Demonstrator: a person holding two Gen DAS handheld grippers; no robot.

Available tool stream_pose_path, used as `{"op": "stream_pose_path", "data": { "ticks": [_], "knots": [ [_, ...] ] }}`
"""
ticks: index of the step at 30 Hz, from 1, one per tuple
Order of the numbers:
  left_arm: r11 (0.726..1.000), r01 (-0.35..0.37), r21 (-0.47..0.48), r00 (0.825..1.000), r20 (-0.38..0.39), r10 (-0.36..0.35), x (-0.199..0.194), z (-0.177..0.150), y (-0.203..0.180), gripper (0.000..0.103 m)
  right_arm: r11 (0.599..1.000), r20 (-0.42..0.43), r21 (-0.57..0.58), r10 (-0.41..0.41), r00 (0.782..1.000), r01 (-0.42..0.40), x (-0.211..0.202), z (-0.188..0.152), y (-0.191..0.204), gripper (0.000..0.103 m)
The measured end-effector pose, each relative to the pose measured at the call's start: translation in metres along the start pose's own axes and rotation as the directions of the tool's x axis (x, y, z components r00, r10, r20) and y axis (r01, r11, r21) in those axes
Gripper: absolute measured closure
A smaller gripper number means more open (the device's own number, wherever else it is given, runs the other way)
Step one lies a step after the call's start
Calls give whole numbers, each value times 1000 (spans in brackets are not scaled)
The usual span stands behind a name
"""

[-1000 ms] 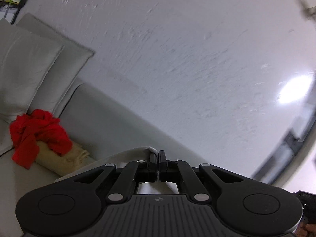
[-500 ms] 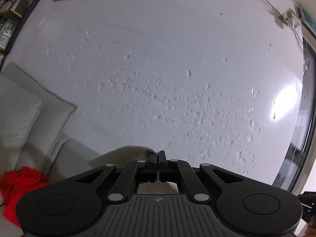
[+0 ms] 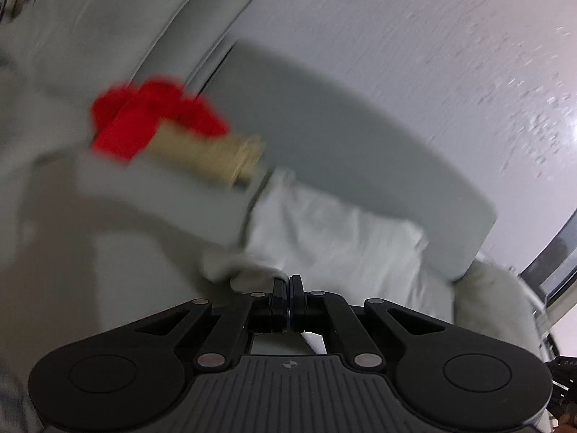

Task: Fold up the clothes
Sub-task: 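Lower the T-shirt flat onto the sofa and open both grippers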

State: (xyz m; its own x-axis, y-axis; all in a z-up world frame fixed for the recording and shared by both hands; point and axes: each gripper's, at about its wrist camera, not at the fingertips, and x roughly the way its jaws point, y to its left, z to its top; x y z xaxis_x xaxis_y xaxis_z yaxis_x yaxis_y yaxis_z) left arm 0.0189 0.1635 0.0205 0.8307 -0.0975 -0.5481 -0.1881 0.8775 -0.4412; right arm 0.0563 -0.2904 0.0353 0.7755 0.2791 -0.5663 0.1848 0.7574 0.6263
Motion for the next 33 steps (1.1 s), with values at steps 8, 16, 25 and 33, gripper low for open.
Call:
{"op": "stream_pose_path", "data": {
  "ticks": [8,16,25,33],
  "knots": [
    [997,-78,16,993,-93,79,-16,-11,16,103,990,-93,-87,-120,988,112,-13,-38,-13,102],
    [994,-109,-3,950,-296,104,16,-33,31,57,998,-211,-6,-55,976,55,-20,-52,-40,55],
    [995,-91,-48,942,-329,71,49,-31,43,51,984,-196,151,-63,979,94,-9,-55,-79,51],
    [975,-159,154,925,-323,202,80,-31,13,99,990,-218,-97,-125,968,106,41,-59,-57,57]
  ]
}}
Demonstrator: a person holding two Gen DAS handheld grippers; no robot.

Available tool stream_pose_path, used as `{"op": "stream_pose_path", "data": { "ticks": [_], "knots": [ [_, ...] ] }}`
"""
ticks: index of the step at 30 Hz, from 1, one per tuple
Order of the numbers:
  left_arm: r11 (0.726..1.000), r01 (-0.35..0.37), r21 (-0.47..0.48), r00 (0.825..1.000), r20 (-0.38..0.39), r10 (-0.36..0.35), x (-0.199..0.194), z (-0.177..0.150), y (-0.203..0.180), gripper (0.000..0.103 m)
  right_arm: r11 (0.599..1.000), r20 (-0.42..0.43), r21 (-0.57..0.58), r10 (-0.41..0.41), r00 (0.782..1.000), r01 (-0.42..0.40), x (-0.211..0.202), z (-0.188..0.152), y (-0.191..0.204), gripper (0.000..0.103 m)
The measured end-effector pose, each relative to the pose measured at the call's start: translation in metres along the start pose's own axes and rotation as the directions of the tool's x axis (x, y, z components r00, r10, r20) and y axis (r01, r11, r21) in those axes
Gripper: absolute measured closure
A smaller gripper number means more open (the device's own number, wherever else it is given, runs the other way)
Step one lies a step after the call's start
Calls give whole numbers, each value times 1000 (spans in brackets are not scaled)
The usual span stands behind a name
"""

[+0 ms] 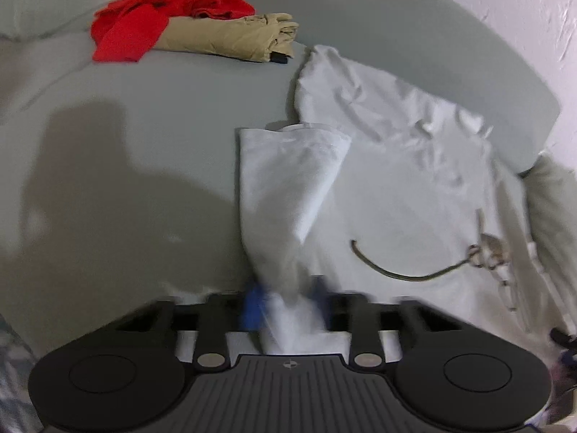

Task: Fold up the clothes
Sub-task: 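Lower the T-shirt flat onto the sofa and open both grippers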

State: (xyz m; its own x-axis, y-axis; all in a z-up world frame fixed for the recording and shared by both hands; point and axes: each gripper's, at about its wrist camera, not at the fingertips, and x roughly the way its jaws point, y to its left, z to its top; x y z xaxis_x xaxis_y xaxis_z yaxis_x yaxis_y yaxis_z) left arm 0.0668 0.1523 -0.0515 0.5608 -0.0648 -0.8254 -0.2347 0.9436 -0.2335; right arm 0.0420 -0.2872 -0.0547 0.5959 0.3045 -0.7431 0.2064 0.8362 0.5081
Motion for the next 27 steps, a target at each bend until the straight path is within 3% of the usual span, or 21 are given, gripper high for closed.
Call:
{"op": "stream_pose_path", "data": {
  "ticks": [2,3,4,10,13,16,18,19,20,21,23,27],
  "knots": [
    [1000,-8,-22,1000,-3,8,1,2,0,101,1000,10,-16,-20,1000,21,9,1,6,58],
    [999,-6,-32,1000,0,6,0,3,0,101,999,15,-20,-27,1000,28,13,2,8,68],
    [999,-9,-33,1000,10,9,-4,3,1,101,999,20,-21,-36,999,37,16,2,11,103],
    [987,101,-129,994,43,-96,-51,5,24,101,998,54,32,-47,997,46,-17,2,19,102],
    [990,79,-117,997,28,-76,-67,3,30,101,998,26,39,-52,998,51,-41,-2,19,102],
    [994,52,-101,998,-20,-54,-62,-1,35,100,997,-26,28,-64,998,65,-51,-11,15,102],
    [994,22,-107,997,-69,-30,-52,-4,35,94,996,-41,10,-94,995,94,-43,-17,13,101],
    [995,-5,-98,997,-75,-3,-51,-7,34,91,994,-48,1,-108,993,108,-39,-20,12,98],
    [996,-32,-87,997,-78,26,-50,-9,33,89,992,-54,-7,-126,991,126,-36,-22,12,83],
    [996,-57,-75,996,-68,52,-54,-11,33,81,988,-61,-14,-153,986,152,-36,-23,13,78],
    [994,-88,-65,995,-47,85,-65,-14,36,75,985,-68,-39,-172,983,169,-42,-25,14,53],
    [989,-141,-35,989,43,143,-98,-16,33,75,989,-35,-83,-128,991,125,-74,-26,13,48]
  ]
}}
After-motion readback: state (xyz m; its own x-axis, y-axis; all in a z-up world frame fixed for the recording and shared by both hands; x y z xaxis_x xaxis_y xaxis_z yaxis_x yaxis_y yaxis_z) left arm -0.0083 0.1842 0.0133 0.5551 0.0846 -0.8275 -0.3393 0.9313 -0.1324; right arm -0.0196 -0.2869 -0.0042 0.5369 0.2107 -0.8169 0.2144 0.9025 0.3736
